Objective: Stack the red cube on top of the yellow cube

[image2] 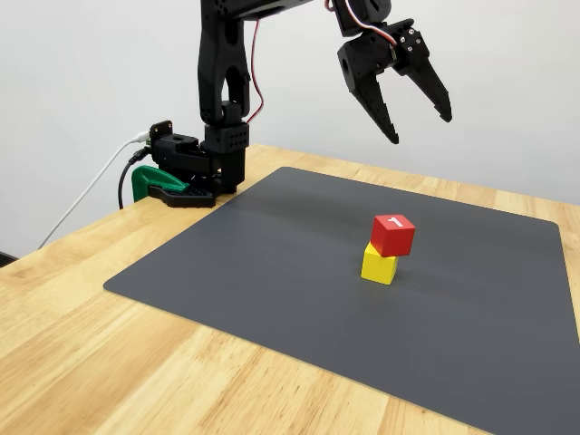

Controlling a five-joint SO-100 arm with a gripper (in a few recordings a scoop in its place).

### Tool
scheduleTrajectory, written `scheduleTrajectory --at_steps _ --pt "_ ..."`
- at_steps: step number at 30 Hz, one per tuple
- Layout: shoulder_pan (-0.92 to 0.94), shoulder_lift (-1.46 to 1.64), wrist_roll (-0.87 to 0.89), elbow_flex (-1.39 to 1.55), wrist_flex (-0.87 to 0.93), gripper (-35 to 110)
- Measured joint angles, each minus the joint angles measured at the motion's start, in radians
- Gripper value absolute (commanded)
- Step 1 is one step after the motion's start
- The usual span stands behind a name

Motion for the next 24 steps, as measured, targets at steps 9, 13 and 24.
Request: scheduleTrajectory --at_steps 9,13,24 --pt "-0.089 0.614 0.137 0.561 -0.160 0" --pt "-0.115 0.801 0.380 0.723 -0.206 0" --pt "-0.138 1.206 0.545 0.989 -0.087 0"
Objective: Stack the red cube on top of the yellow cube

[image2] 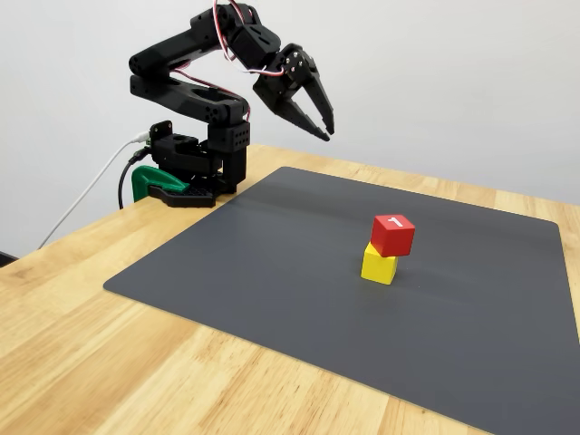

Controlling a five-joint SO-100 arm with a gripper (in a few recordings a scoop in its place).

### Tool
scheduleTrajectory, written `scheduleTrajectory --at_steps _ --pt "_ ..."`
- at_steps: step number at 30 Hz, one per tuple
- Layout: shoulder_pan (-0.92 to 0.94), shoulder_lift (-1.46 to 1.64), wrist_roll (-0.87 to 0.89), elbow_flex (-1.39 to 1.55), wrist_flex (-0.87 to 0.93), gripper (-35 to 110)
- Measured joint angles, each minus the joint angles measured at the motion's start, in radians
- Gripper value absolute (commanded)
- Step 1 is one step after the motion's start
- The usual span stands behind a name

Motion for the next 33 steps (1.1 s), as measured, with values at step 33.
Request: scheduleTrajectory --at_steps 33 --pt "0.035 0.107 0.071 0.158 0.060 0"
